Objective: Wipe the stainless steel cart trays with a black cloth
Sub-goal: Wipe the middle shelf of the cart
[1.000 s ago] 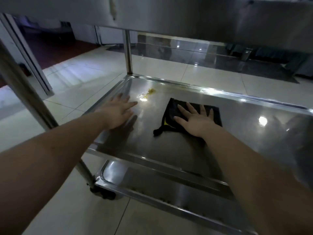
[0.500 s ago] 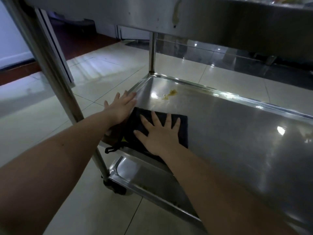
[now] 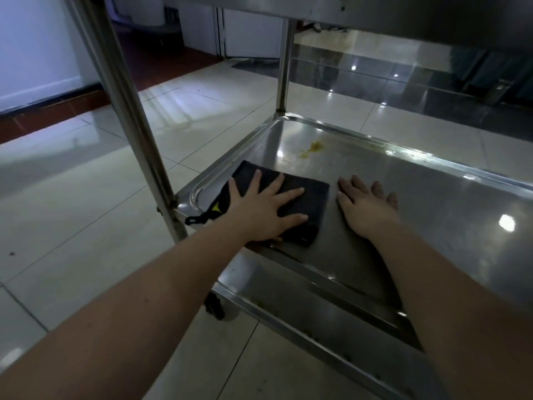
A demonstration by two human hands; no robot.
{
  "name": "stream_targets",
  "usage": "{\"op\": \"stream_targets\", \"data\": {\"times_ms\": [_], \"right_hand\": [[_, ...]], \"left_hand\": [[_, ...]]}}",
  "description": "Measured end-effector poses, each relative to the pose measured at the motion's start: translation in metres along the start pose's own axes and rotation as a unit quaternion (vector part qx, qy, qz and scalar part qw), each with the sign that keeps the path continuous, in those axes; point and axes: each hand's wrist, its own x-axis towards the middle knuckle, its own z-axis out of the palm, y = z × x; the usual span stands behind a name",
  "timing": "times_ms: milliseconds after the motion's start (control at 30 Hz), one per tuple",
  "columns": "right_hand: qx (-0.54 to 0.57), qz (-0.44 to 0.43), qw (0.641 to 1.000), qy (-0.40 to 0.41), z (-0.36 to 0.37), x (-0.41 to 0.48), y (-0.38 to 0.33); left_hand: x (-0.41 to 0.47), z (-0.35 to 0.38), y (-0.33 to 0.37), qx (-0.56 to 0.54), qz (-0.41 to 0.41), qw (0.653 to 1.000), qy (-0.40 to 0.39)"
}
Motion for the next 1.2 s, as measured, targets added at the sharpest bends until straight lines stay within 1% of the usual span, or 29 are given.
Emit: {"op": "stream_targets", "data": {"times_ms": [67, 133, 233, 367, 433, 533, 767, 867, 933, 1000, 1100, 1200], "right_hand": [[-0.013, -0.002, 1.000, -0.009, 0.000, 0.000, 0.001], [-0.023, 0.001, 1.000, -0.014, 0.001, 0.001, 0.000], [-0.030, 0.004, 0.999, -0.024, 0.001, 0.003, 0.000], [-0.033, 0.000, 0.999, -0.023, 0.002, 0.001, 0.004], [-0.039, -0.005, 0.999, -0.026, 0.004, 0.000, 0.004], [-0.040, -0.011, 0.999, -0.031, 0.005, -0.002, 0.003], [-0.037, -0.006, 0.999, -0.023, 0.006, -0.007, 0.000], [-0.044, -0.001, 0.999, -0.009, 0.007, -0.008, 0.000], [-0.039, 0.001, 0.999, -0.005, 0.005, -0.009, 0.000], [-0.030, -0.001, 1.000, -0.008, 0.002, -0.010, 0.001], [-0.028, -0.007, 0.999, -0.012, 0.002, -0.011, 0.002], [-0.032, -0.013, 0.999, -0.019, 0.003, -0.010, 0.003]], "left_hand": [[0.005, -0.010, -0.023, -0.003, -0.026, 1.000, -0.016], [0.003, -0.016, -0.032, 0.001, -0.034, 0.999, -0.026], [-0.016, -0.015, -0.035, 0.004, -0.019, 0.999, -0.047], [-0.058, -0.010, -0.050, -0.014, 0.011, 0.998, -0.053], [-0.057, -0.010, -0.052, -0.013, 0.010, 0.998, -0.058], [-0.022, -0.010, -0.045, 0.005, 0.012, 0.999, -0.047], [0.114, -0.020, -0.007, 0.032, -0.005, 0.999, -0.026], [0.142, -0.021, 0.005, 0.035, -0.011, 0.999, -0.023], [0.135, -0.020, 0.003, 0.043, -0.001, 0.999, -0.022], [0.111, -0.020, -0.004, 0.040, 0.026, 0.998, -0.036], [0.057, -0.016, -0.020, 0.040, 0.063, 0.994, -0.076], [0.003, -0.009, -0.040, 0.019, 0.077, 0.993, -0.092]]}}
